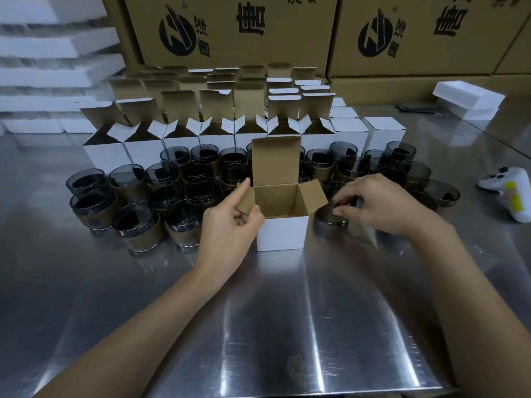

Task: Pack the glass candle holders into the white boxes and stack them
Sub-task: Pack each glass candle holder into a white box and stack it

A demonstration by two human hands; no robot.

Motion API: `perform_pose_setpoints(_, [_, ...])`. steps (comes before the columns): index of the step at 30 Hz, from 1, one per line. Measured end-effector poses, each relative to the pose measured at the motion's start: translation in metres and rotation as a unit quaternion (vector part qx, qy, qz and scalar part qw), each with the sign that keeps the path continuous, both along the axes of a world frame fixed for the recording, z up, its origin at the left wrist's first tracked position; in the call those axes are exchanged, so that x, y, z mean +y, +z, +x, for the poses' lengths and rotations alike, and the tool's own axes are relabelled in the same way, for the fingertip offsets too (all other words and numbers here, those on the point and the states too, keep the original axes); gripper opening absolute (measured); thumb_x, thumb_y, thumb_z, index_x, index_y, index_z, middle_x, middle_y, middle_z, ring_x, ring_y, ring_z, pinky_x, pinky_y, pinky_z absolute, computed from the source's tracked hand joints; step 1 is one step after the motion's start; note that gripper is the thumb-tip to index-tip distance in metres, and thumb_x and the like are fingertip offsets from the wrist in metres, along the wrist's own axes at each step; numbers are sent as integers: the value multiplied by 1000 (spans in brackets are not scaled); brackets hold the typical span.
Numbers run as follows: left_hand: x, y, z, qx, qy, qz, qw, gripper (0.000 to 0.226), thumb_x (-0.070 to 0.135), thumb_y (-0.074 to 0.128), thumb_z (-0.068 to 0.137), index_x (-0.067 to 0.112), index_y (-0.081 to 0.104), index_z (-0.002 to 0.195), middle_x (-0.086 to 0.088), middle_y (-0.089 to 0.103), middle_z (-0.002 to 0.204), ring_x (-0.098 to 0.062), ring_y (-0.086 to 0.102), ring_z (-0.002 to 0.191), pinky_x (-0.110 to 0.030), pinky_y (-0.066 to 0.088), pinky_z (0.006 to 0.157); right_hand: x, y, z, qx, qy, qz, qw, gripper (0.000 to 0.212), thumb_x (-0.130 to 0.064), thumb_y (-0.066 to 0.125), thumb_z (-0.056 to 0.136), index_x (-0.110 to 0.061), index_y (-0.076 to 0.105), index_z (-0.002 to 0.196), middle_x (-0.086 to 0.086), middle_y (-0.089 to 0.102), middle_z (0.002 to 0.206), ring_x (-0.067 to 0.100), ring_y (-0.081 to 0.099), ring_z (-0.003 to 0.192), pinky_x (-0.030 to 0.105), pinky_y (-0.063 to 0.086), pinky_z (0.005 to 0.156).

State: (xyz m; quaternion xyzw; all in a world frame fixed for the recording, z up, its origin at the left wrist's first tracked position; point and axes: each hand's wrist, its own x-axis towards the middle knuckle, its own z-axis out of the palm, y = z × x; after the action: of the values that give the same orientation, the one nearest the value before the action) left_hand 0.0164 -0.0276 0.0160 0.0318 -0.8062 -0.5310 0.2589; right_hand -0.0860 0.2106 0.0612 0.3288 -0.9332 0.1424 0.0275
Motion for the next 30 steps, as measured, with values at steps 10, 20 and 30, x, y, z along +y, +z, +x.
perform_pose_setpoints(10, [1, -3, -1, 14, -7, 8, 1000, 54, 6, 61, 90, 19, 46, 140, 19, 45, 43, 0, 42, 47, -6, 35, 55, -3, 20, 17, 105, 0, -368, 924, 20, -4, 62, 92, -15, 65, 108, -12, 60, 94, 8, 55, 90, 13, 41, 84])
perform_pose_setpoints(20, [0, -5, -4, 23, -6, 0, 1000, 56, 6, 63, 88, 16, 47, 141, 15, 51, 49, 2, 46, 48, -7, 37, 56, -53, -1, 33, 107, 173, -288, 936, 19, -6, 64, 88, -1, 70, 105, 6, 66, 96, 23, 59, 97, 31, 47, 88])
perform_pose_setpoints(30, [0, -6, -3, 25, 1, -11, 1000, 54, 9, 62, 90, 19, 47, 141, -11, 63, 64, -1, 46, 53, -14, 42, 60, -56, -17, 30, 65, 191, -170, 965, 19, -12, 56, 96, -7, 73, 105, 2, 71, 99, 16, 62, 99, 39, 49, 96])
